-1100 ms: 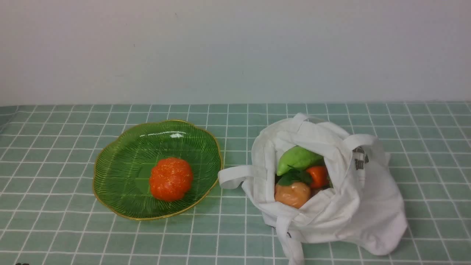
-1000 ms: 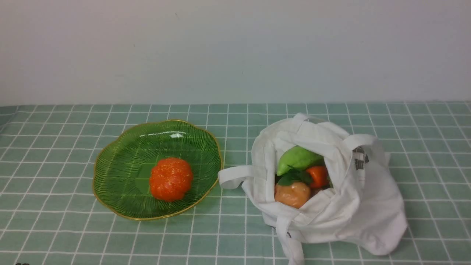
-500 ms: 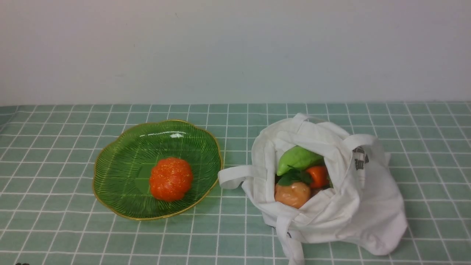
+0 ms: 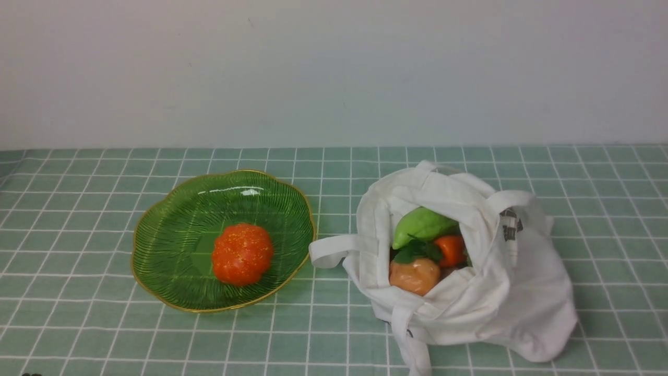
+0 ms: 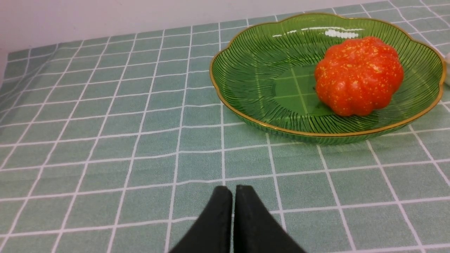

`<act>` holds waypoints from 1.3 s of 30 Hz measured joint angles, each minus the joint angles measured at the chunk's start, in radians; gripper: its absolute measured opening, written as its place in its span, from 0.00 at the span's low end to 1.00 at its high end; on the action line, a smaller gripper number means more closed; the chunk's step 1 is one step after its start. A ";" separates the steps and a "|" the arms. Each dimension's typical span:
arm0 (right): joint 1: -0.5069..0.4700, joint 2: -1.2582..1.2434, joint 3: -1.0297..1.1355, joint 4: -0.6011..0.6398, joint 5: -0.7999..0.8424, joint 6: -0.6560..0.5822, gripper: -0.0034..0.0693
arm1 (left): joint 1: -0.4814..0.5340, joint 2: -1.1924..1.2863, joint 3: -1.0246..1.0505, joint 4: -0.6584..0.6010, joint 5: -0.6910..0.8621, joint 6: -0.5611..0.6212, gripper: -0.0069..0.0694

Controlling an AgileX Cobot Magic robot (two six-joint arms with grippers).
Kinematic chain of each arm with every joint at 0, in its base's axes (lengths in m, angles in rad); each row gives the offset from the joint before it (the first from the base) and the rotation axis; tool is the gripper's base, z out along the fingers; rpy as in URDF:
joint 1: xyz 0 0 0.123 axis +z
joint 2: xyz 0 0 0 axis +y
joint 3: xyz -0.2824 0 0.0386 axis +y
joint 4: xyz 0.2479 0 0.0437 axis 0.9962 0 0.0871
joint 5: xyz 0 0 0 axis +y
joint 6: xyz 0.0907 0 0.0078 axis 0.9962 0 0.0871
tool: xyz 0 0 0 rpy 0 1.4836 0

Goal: Take vegetables from cloth bag on blue coffee tablecloth place on plate.
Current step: 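Reach into the bag and grasp the item inside with the right gripper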

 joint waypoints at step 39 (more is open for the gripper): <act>0.541 1.557 -1.405 -0.029 1.098 -0.215 0.03 | 0.000 0.000 0.000 0.000 0.000 0.000 0.08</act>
